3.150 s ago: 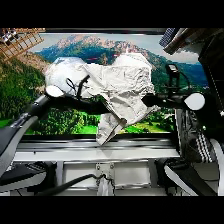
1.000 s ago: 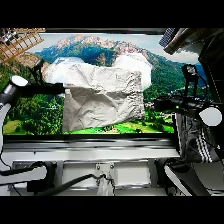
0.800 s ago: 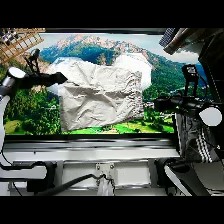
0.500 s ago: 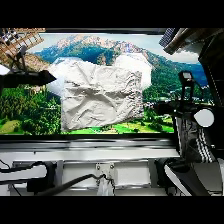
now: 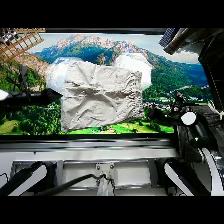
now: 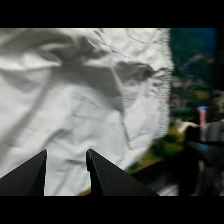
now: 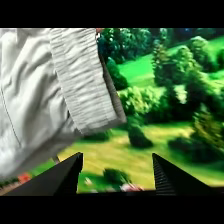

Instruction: Fold the clothes and pants, and hang the long-sleeved shirts on hangers.

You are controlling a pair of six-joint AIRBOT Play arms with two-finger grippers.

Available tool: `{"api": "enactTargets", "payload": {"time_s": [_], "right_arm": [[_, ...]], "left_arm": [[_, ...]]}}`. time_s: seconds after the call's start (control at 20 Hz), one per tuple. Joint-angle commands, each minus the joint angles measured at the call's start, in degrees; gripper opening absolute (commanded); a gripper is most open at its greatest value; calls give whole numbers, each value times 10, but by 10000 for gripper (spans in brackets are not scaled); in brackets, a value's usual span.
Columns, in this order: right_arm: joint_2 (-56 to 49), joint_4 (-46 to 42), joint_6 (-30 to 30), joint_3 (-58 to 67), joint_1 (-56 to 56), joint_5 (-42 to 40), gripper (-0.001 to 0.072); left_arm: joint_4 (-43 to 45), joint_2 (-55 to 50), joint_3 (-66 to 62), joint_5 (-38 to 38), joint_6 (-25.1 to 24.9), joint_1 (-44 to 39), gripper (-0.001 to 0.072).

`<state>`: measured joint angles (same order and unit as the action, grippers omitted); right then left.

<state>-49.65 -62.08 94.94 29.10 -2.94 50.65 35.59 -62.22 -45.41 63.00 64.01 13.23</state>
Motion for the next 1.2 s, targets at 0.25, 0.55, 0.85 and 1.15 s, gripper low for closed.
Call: {"api": "enactTargets", "payload": {"time_s": [0.25, 0.55, 0.85, 1.15], "right_arm": [[-143, 120, -31, -10, -1, -79, 529], [-173, 173, -31, -9, 56, -148, 514], [-194, 193, -31, -9, 70, -202, 27], [-187, 192, -31, -9, 70, -196, 27]], "left_arm": [[-49, 27, 52, -10, -14, 0, 245], [-49, 27, 52, -20, -14, 0, 245], [-37, 29, 53, -9, -25, 0, 152], [199, 48, 92, -4, 78, 1, 304]]}}
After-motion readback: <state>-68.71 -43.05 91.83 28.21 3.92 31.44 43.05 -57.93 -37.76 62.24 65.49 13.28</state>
